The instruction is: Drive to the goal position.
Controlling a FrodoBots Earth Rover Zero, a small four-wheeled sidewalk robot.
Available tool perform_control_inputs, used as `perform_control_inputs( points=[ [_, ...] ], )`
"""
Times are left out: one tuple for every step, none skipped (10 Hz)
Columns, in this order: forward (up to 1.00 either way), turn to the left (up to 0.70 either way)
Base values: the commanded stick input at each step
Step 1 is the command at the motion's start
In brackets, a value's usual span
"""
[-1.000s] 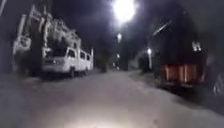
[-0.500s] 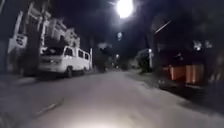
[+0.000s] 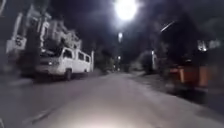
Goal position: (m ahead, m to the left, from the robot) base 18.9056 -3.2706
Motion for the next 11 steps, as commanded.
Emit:
perform_control_inputs(
  points=[
    [0.7, 0.0],
    [0.7, 0.0],
    [0.7, 0.0],
    [0.7, 0.0],
    [0.7, 0.0],
    [0.7, 0.0],
    [0.7, 0.0],
    [0.7, 0.0],
    [0.7, 0.0],
    [0.7, 0.0],
    [0.7, 0.0]
  ],
)
